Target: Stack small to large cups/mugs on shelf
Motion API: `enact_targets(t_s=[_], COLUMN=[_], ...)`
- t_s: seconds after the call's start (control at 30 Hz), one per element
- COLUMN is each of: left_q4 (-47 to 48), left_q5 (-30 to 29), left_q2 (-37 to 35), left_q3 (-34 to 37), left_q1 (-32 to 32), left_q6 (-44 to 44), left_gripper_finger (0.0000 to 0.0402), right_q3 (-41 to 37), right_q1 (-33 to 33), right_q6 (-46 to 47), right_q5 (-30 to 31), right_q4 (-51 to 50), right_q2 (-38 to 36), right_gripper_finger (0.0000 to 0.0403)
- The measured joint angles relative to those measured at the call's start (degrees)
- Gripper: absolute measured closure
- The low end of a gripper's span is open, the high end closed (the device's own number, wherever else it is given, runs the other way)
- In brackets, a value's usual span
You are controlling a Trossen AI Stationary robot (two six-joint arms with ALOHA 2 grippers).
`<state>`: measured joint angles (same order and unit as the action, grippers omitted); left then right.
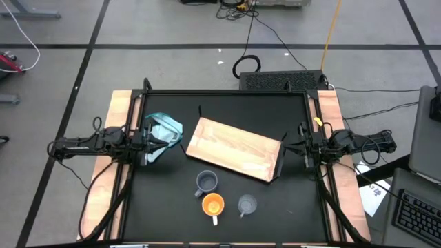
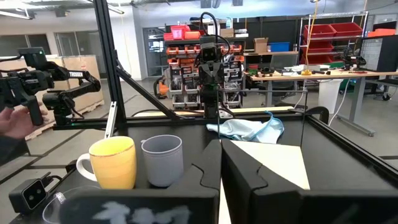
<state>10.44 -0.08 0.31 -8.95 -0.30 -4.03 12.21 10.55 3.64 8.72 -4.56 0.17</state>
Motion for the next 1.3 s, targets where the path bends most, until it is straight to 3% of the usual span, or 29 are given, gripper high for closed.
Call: enact_targets(t_s=[0.67, 0.93, 1.3], left_q4=[-1.53, -9.58, -15.39], left_q5=[-0.01, 0.10, 5.67], left_q2=[0.00, 0.07, 0.38], left_q3=[0.00, 0.00, -0.01], left_q1=[0.00, 0.00, -0.08], left_q6=[0.01, 1.14, 4.71], left_gripper_finger=[0.0380, 0.0380, 0.0399], right_q3=[0.00, 0.00, 0.00], right_q1=[0.02, 0.02, 0.00], right_q6=[0.00, -0.01, 0.00], right_q5=[-0.01, 0.01, 0.01], right_q4=[0.00, -0.01, -0.01], right_q2=[0.01, 0.00, -0.01], right_gripper_finger=[0.0403, 0.0403, 0.0403])
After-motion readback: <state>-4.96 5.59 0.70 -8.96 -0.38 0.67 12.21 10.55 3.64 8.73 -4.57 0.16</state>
